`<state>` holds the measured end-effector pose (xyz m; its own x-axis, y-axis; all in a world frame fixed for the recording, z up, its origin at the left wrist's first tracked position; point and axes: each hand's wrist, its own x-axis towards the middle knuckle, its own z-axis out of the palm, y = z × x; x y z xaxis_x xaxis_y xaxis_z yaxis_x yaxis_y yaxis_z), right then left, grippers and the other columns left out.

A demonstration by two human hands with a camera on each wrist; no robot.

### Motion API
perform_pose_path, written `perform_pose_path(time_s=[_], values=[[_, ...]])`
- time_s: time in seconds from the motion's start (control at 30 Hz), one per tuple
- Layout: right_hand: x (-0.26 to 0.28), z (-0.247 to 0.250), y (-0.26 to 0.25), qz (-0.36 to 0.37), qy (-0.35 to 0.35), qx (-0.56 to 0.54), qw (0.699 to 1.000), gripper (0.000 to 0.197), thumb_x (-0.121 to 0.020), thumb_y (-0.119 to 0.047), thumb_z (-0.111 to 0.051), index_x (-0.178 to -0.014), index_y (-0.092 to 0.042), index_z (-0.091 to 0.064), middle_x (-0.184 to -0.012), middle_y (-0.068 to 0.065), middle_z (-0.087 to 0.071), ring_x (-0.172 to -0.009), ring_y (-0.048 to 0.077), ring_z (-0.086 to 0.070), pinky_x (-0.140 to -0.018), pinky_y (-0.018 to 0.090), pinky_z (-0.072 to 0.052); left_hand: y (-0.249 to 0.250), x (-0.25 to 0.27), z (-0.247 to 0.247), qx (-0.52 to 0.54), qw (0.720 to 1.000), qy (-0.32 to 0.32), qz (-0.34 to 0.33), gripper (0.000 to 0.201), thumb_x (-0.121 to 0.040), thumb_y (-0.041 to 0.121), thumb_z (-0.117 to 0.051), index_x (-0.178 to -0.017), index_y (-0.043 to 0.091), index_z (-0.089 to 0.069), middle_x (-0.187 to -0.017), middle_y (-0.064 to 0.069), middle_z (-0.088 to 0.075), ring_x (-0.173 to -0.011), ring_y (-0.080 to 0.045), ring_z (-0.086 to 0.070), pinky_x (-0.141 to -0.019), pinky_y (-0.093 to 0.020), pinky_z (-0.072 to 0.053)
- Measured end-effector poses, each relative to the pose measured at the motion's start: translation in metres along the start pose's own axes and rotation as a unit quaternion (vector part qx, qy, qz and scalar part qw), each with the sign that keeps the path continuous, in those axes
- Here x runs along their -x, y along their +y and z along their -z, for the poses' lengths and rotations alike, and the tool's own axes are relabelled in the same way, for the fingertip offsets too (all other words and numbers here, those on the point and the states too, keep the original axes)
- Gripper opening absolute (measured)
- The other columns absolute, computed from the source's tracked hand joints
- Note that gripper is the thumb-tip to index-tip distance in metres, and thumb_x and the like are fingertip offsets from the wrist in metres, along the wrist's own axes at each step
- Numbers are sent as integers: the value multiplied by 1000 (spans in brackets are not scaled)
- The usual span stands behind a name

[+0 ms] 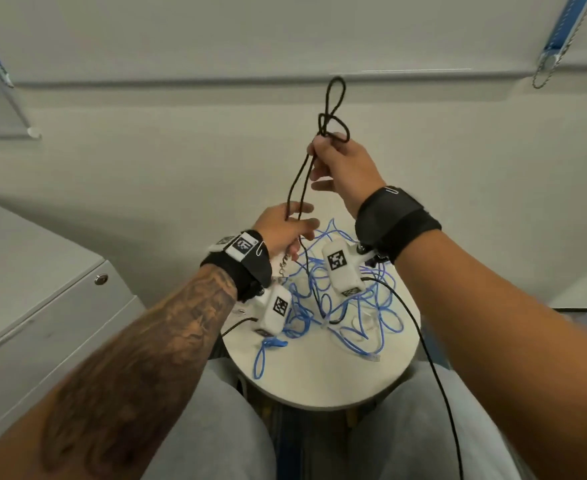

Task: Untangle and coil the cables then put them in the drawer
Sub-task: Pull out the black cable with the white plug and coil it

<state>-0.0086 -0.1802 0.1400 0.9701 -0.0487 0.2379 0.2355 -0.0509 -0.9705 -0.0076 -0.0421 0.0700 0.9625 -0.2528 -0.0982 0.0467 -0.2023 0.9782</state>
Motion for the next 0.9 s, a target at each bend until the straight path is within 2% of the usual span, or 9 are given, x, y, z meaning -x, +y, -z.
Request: perform_pose_path(time_s=[0.1, 0.23, 0.33, 0.4, 0.5, 0.6, 0.67, 0.77, 0.9], values=[[6, 4, -12, 54, 7, 34, 998, 16, -102, -27, -53, -96, -14, -59, -75, -3, -55, -68, 13, -57, -65, 28, -50, 4, -5, -15, 20, 999, 9, -30, 20, -99, 20, -54, -104, 4, -65, -71, -14, -64, -32, -13, -38, -42, -25, -44], [17, 14, 1, 88, 33, 40, 995, 7, -98, -20, -60, -99, -15, -55, -87, 1, -56, -70, 13, -53, -58, 17, -44, 29, -6, -10, 107, 991, 25, -71, 28, -101, 26, -49, -97, 5, -67, -59, -7, -55, -35, -13, -36, -45, -28, -44], [27, 14, 29, 36, 22, 103, 994, 18, -97, -14, -58, -114, -11, -58, -92, 0, -58, -65, 13, -53, -52, 14, -42, 53, -3, 3, 159, 982, 18, -98, 28, -102, 25, -47, -99, 5, -66, -59, -4, -50, -35, -11, -34, -45, -27, -43], [32, 10, 52, -15, -43, 175, 983, 29, -98, -15, -56, -127, -12, -57, -102, 2, -63, -67, 13, -60, -53, 11, -44, 68, 1, 9, 176, 979, 3, -103, 27, -103, 25, -47, -99, 5, -64, -60, -5, -49, -34, -10, -34, -45, -26, -44], [37, 1, 74, -53, -100, 233, 966, 21, -100, -16, -54, -116, -9, -65, -102, 8, -71, -69, 11, -64, -56, 12, -47, 81, 7, 17, 183, 977, -9, -105, 26, -102, 21, -47, -97, 6, -68, -58, -2, -51, -35, -9, -34, -43, -25, -43], [35, 1, 77, -86, -53, 137, 985, 18, -102, -10, -49, -98, -8, -66, -93, 11, -72, -71, 16, -66, -61, 17, -53, 79, 8, 23, 141, 982, 13, -128, 22, -100, 16, -47, -100, 10, -69, -60, -2, -53, -38, -11, -36, -42, -24, -41], [30, 5, 70, -87, -21, 27, 996, 21, -103, -8, -47, -90, -12, -62, -85, 11, -70, -64, 14, -67, -59, 21, -52, 69, 6, 26, 107, 985, 34, -132, 19, -97, 12, -53, -114, 9, -61, -65, -5, -52, -37, -12, -38, -40, -21, -39], [24, 14, 57, -66, 6, -7, 998, 20, -105, -9, -45, -94, -10, -62, -82, 12, -69, -60, 15, -65, -58, 21, -53, 40, 0, 23, 64, 996, 25, -62, 41, -91, 3, -56, -131, 10, -50, -67, -7, -50, -36, -12, -39, -44, -25, -42], [23, 22, 44, -48, 11, -17, 999, 19, -105, -10, -45, -103, -5, -63, -81, 12, -66, -59, 15, -62, -59, 22, -53, 0, -3, 2, -53, 998, -27, -20, 42, -88, 8, -63, -128, 18, -52, -68, -7, -56, -38, -11, -43, -39, -21, -39]])
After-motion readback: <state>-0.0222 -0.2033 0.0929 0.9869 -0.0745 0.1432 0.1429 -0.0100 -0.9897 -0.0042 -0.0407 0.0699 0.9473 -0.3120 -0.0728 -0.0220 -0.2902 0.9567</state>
